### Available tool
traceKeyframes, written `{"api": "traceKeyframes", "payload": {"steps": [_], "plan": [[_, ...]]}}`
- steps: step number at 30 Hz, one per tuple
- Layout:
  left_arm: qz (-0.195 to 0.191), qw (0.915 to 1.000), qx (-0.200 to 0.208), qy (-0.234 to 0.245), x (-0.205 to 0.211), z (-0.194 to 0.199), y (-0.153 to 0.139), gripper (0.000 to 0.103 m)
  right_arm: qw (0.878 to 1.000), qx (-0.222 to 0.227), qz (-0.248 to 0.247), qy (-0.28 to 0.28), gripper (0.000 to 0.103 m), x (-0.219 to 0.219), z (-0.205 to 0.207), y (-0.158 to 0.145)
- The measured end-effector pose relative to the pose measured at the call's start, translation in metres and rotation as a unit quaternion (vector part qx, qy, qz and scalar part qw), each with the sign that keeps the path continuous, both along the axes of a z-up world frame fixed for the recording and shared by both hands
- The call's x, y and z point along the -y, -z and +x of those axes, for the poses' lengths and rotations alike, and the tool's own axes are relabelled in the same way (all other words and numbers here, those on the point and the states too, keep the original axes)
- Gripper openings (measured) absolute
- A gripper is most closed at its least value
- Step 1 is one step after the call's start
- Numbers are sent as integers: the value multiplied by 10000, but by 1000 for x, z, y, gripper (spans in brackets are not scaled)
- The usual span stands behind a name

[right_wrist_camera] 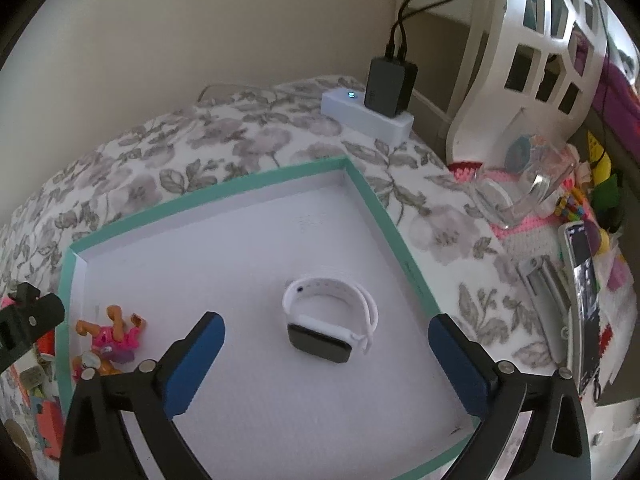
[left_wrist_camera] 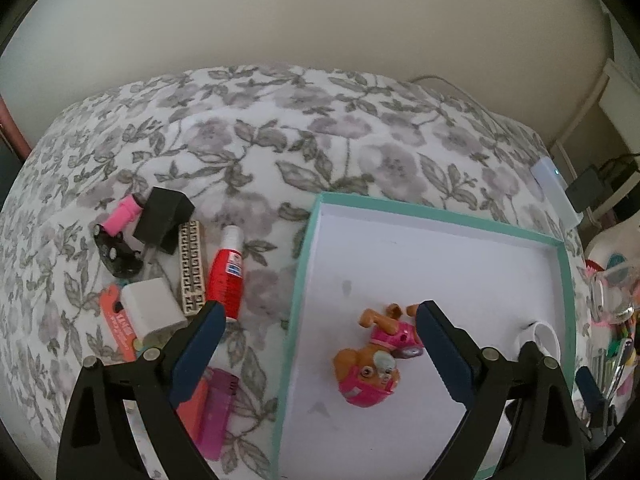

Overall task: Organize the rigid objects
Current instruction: 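Move the left tool to the white clip while the right tool approaches the pink-blue case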

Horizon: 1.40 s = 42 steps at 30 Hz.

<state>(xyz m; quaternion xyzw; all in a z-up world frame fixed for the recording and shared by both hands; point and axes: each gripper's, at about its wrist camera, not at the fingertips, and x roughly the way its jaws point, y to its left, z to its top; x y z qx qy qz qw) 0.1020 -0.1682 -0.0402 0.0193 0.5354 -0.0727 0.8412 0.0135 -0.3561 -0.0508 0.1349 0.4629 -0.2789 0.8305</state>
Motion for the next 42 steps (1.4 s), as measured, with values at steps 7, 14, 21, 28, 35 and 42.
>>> {"api": "traceKeyframes", "payload": {"steps": [7, 14, 21, 28, 35, 42], "plan": [[76, 9993, 114, -335, -26, 5, -10, 99, 9968, 495, 400, -491, 103, -18, 7, -24], [268, 9968, 198, -722, -67, 5, -31, 99, 9894, 851, 573, -1029, 103, -53, 14, -45], [668, 9934, 209, -908, -106, -1, -47, 99, 9765, 1187, 797, -1612, 103, -96, 18, -68], [570, 9895, 231, -1308, -156, -12, -57, 99, 9575, 1195, 1205, -2332, 103, -148, 27, -73], [366, 9851, 50, -1679, -197, -22, -47, 99, 9431, 874, 1502, -2836, 102, -192, 32, -55], [328, 9800, -456, -1910, -219, -29, -15, 99, 9376, 376, 1667, -3029, 98, -216, 36, -30]]}}
